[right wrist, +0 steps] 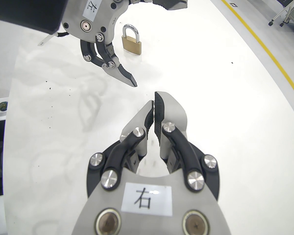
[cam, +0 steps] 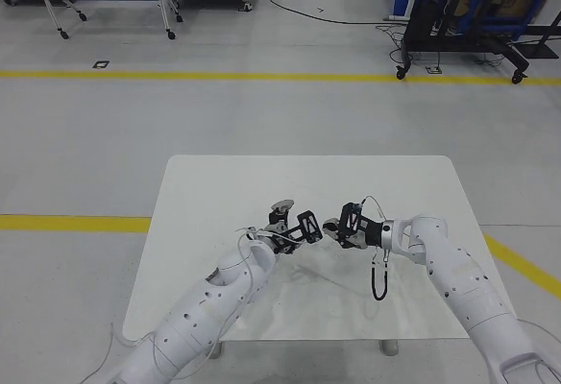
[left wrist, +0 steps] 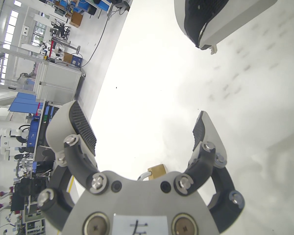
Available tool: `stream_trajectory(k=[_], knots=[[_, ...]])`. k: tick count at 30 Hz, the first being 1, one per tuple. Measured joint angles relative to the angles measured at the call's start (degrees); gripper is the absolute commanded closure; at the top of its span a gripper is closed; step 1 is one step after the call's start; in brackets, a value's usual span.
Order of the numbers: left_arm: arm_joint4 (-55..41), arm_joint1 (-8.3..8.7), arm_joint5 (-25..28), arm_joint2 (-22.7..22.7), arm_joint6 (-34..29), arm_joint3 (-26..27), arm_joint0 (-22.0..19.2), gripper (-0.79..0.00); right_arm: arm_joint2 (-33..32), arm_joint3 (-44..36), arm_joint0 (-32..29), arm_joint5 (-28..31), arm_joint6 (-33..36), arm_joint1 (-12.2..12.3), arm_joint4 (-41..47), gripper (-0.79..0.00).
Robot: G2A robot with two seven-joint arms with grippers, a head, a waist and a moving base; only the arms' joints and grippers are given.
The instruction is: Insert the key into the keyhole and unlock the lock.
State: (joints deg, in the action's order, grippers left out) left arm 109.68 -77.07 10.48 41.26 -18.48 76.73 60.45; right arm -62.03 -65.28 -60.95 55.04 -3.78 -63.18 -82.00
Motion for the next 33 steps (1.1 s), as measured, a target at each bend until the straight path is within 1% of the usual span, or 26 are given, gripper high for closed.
stream_trajectory(k=[3,8,15,17,18,21,23,25,27,33], knots=[[-0.1,-0.12,-0.5,0.6,0.8,0.0,0.0,-0.785,0.0,0.0,0.0,0.0,0.0,0.0,0.0,0.0],[-0.4,-0.23,-3.2,2.4,0.2,2.7,0.4,-0.785,0.0,0.0,0.0,0.0,0.0,0.0,0.0,0.0],[-0.5,-0.22,-3.2,2.4,0.2,2.7,0.5,-0.785,0.0,-0.1,-0.2,-0.2,-0.1,0.0,0.2,0.0],[-0.7,-0.21,-3.5,2.7,0.4,3.0,0.7,-0.785,-0.4,-0.1,-0.8,-0.8,-0.9,0.0,2.1,0.0],[-1.5,-0.17,-4.5,3.4,1.0,3.6,1.1,-0.785,-0.8,0.0,-1.0,-0.5,-1.6,0.0,3.4,0.0],[-7.4,0.37,-9.6,8.4,4.3,7.3,4.5,-0.785,-2.7,1.7,-1.4,1.5,-4.2,0.2,9.0,0.0],[-12.1,0.97,-12.5,12.9,7.2,10.3,7.6,-0.785,-4.2,3.8,-1.7,2.9,-6.5,0.2,15.3,0.0],[-15.3,1.48,-14.5,17.0,8.5,12.5,10.2,-0.785,-4.5,4.8,-1.9,3.0,-6.9,0.3,21.9,0.0],[-15.6,1.56,-14.5,17.9,8.3,12.8,10.7,-0.785,-4.5,4.8,-1.9,3.0,-6.7,0.4,23.9,0.0],[-15.4,1.53,-14.3,17.3,8.2,12.7,10.5,-0.785,-4.5,4.7,-1.9,3.0,-6.6,0.4,22.1,0.0]])
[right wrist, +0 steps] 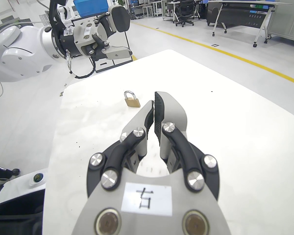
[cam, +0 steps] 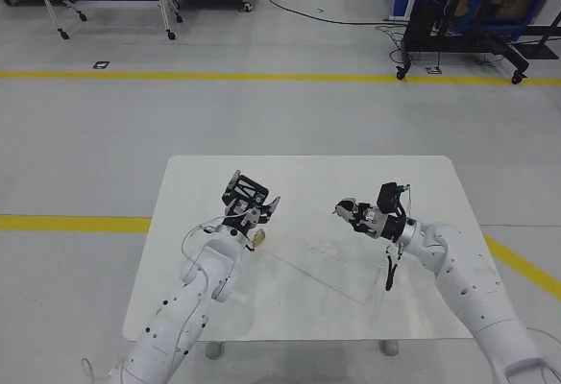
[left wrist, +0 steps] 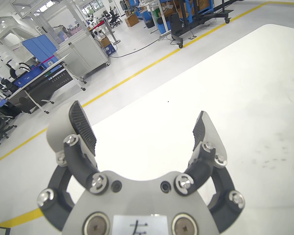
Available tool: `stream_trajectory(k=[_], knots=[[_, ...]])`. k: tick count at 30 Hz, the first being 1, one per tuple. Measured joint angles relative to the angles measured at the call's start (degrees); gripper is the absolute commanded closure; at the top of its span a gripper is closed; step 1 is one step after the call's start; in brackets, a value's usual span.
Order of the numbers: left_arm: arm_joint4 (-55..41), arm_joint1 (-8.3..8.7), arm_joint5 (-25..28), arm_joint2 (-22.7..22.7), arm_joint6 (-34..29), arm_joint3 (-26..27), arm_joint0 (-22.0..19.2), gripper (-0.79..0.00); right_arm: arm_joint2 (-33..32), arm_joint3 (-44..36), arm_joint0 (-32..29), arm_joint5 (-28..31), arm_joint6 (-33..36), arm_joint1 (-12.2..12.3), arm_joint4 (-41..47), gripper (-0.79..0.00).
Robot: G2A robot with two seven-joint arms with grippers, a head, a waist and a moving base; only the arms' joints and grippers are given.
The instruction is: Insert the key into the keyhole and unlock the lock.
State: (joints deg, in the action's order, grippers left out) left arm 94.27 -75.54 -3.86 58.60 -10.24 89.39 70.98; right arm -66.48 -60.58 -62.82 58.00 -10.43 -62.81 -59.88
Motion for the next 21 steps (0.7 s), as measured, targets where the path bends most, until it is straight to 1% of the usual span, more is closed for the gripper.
stream_trajectory(k=[2,3,4,6,9,11,13,16,21], knots=[[-2.1,-0.04,0.2,1.1,2.0,1.2,0.8,-0.785,0.0,0.0,0.0,0.0,0.0,0.0,0.0,0.0],[-4.6,-0.03,1.1,2.2,3.9,1.7,1.4,-0.785,0.0,0.0,0.0,0.0,0.0,0.0,0.0,0.0],[-9.2,0.06,2.7,4.1,6.5,1.7,2.1,-0.785,0.0,0.1,-0.2,-0.5,0.3,0.0,0.1,0.0],[-16.9,0.21,6.2,6.6,9.3,0.9,3.1,-0.785,0.5,0.9,-1.0,-2.0,0.6,-0.4,2.0,0.0],[-29.8,0.23,15.5,8.7,12.3,-0.8,4.3,-0.785,2.2,4.8,-1.0,-0.9,2.4,-1.5,12.7,0.0],[-40.7,0.1,23.4,9.5,12.9,-2.7,4.6,-0.785,4.2,7.4,0.1,0.0,5.4,-2.4,21.5,0.0],[-50.7,0.04,30.7,9.9,10.9,-5.3,3.8,-0.785,6.4,8.1,0.9,0.1,8.5,-3.2,29.5,0.0],[-60.5,-0.07,38.2,9.0,5.6,-10.0,1.4,-0.785,8.6,7.3,1.4,0.0,12.5,-3.6,38.9,0.0],[-73.1,-0.64,46.6,5.9,-2.7,-18.1,-3.5,-0.785,9.9,5.7,1.8,0.0,18.9,-3.3,50.3,0.0]])
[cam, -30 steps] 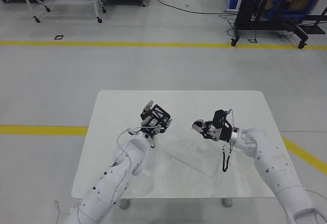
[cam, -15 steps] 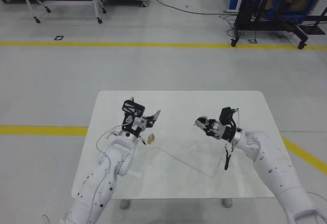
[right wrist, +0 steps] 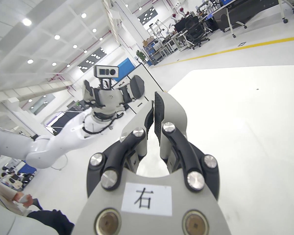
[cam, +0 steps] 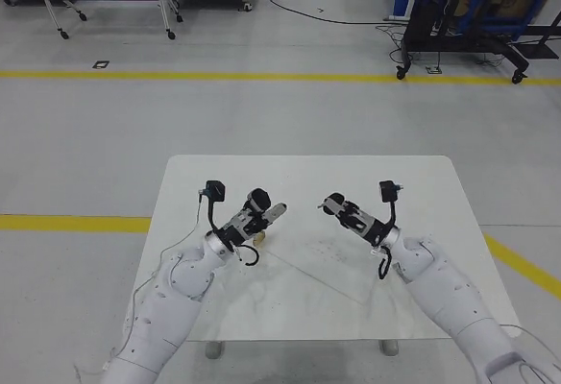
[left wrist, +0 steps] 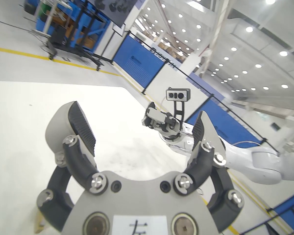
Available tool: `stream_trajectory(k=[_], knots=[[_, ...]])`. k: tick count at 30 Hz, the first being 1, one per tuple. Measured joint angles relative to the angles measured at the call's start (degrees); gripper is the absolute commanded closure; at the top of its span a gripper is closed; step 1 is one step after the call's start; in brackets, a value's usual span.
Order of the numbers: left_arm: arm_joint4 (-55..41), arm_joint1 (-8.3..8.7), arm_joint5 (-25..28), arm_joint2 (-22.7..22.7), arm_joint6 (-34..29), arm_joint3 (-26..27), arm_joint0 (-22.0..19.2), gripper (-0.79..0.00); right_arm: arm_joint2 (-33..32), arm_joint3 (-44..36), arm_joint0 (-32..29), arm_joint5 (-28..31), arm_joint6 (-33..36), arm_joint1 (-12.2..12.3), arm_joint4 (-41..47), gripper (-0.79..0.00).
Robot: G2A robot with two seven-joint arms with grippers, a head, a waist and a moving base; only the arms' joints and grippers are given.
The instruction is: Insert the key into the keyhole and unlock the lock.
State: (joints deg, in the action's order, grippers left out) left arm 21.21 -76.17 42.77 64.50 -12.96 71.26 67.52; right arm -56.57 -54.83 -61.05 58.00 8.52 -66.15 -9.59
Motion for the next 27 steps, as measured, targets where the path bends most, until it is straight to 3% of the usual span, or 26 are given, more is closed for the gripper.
stream_trajectory(k=[4,7,8,9,10,16,19,27], knots=[[-10.6,-0.53,6.2,-3.2,-8.2,-6.2,-4.0,-0.733,1.2,-1.1,0.4,0.0,6.8,0.0,10.1,0.0],[-18.2,-0.82,7.8,-4.8,-13.6,-10.2,-6.7,-0.68,1.4,-0.9,1.1,0.0,11.7,0.0,15.3,0.0],[-19.9,-0.89,8.2,-5.1,-14.7,-11.2,-7.4,-0.594,1.4,-0.6,1.3,0.0,12.8,0.0,16.3,0.0],[-21.1,-0.95,8.6,-5.4,-15.6,-12.1,-7.9,-0.382,1.3,-0.4,1.5,0.0,13.7,0.0,17.0,0.0],[-22.0,-1.01,9.1,-5.7,-16.5,-13.2,-8.6,-0.32,1.2,-0.1,1.7,0.0,14.7,0.0,17.7,0.0],[-21.9,-1.3,10.0,-6.9,-17.9,-16.0,-10.8,-0.329,1.5,0.0,1.9,0.0,18.9,-0.5,21.2,0.0],[-20.4,-1.54,9.9,-7.7,-17.4,-16.2,-11.4,-0.28,1.7,0.3,2.1,0.0,21.7,-0.8,23.7,0.0],[-17.7,-2.18,8.8,-9.5,-15.2,-16.7,-12.4,-0.323,1.8,1.2,2.9,0.0,27.3,-1.7,26.2,0.0]])
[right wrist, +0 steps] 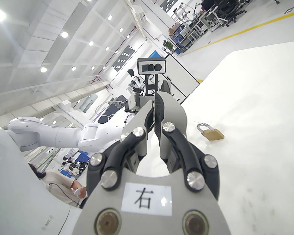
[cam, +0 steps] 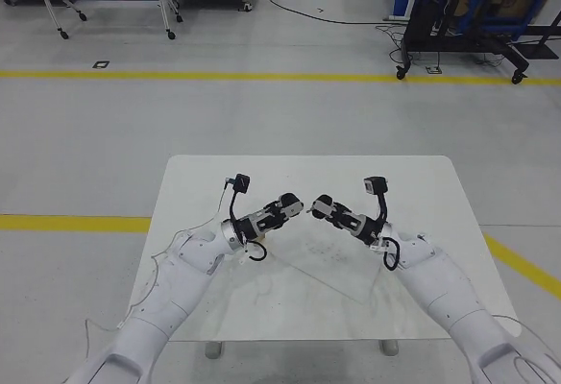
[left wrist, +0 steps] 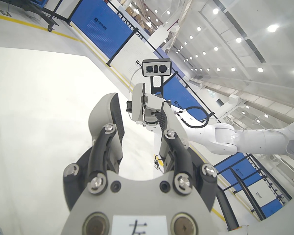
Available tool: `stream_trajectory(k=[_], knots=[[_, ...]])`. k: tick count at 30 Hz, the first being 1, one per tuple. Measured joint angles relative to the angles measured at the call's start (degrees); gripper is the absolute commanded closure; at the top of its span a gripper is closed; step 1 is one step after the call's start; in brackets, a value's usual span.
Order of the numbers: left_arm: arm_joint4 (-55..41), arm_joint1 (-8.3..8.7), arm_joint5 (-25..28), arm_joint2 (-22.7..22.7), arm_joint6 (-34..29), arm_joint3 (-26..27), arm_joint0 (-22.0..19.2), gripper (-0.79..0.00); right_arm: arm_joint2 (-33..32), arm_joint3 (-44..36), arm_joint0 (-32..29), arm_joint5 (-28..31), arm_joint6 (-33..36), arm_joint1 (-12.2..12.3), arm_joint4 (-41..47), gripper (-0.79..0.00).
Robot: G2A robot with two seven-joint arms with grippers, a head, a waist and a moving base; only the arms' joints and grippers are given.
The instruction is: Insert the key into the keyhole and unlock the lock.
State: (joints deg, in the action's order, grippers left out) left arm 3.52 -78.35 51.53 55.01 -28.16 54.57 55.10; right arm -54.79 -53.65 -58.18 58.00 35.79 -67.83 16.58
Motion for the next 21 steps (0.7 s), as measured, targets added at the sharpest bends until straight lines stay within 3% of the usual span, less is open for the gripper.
stream_trajectory(k=[5,11,21], knots=[[0.5,-0.24,0.1,-0.8,0.4,-0.3,-0.3,-0.308,-0.6,0.3,0.3,0.0,1.9,-0.5,0.5,0.0],[0.8,-0.36,0.5,-1.4,0.1,-0.5,-0.6,-0.16,-1.3,0.4,0.3,0.0,3.4,-1.0,0.7,0.0],[1.6,-0.3,0.0,-2.0,-1.2,-0.4,-1.0,-0.188,-2.7,0.7,-0.2,0.0,5.3,-1.8,0.1,0.0]])
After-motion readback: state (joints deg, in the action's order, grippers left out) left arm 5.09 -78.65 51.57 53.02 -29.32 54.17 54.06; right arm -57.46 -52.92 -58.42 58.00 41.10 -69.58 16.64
